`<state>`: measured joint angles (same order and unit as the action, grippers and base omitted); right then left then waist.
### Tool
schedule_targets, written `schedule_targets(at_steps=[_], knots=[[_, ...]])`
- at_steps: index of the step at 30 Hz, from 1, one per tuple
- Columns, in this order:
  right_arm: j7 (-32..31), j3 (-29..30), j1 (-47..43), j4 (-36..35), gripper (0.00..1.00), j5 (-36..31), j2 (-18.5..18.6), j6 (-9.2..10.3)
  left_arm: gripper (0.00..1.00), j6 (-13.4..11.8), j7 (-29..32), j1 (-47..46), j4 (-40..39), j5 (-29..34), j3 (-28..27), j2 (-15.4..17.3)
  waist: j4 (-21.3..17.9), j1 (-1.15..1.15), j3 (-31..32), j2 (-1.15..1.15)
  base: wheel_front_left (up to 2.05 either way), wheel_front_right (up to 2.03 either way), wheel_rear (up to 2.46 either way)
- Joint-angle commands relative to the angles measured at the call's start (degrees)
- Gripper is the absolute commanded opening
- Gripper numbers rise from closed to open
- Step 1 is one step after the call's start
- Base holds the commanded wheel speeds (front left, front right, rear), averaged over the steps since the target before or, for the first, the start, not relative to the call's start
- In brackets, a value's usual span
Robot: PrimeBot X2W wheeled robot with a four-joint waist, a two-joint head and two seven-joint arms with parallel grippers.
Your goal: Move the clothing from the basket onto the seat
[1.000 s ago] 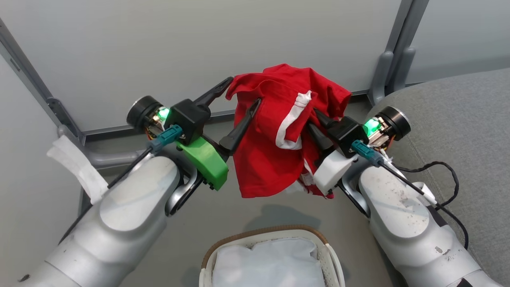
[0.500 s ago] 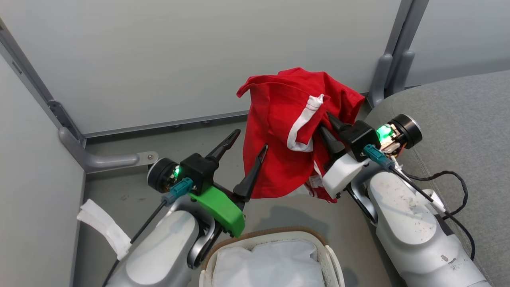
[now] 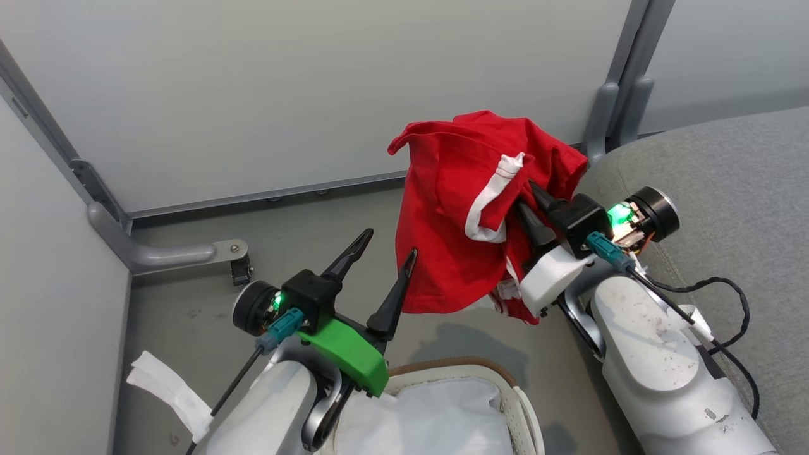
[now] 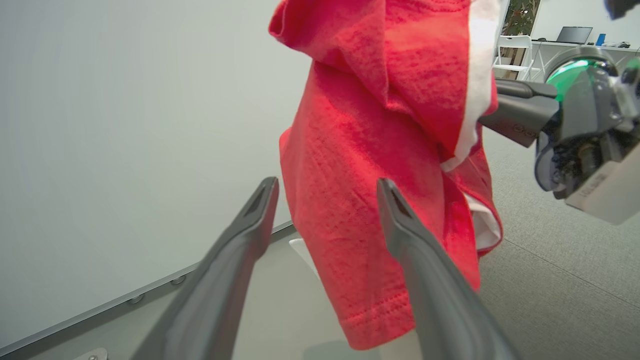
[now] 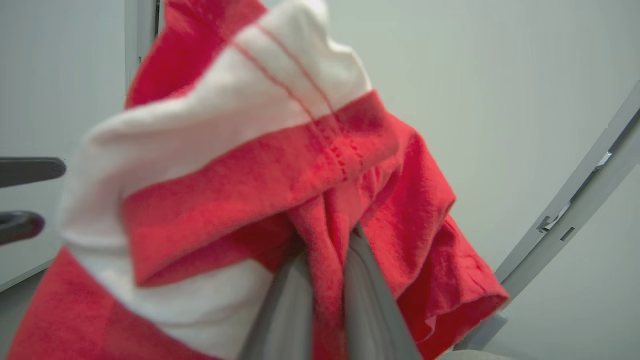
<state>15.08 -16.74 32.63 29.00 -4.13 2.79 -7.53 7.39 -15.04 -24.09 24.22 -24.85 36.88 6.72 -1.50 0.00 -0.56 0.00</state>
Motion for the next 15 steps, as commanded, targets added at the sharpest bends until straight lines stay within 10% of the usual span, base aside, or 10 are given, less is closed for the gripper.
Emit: schedule_targets(at_steps=[1,15], knots=[[0.15,0.33,-0.3,-0.46,0.0,-0.45,0.19,0.08,1.0,0.1,-0.21,1.12,-0.33,0.33,-0.5,-0.11,-0.55,0.0,-0.34,0.0,0.0,0.0,0.0],[0.14,6.08,1.29,-2.08,0.0,-1.4,0.48,0.09,1.0,0.14,-0.14,1.17,-3.11,2.13,-2.14,-1.26,-15.07,0.0,-4.74,0.0,0.0,0.0,0.0]])
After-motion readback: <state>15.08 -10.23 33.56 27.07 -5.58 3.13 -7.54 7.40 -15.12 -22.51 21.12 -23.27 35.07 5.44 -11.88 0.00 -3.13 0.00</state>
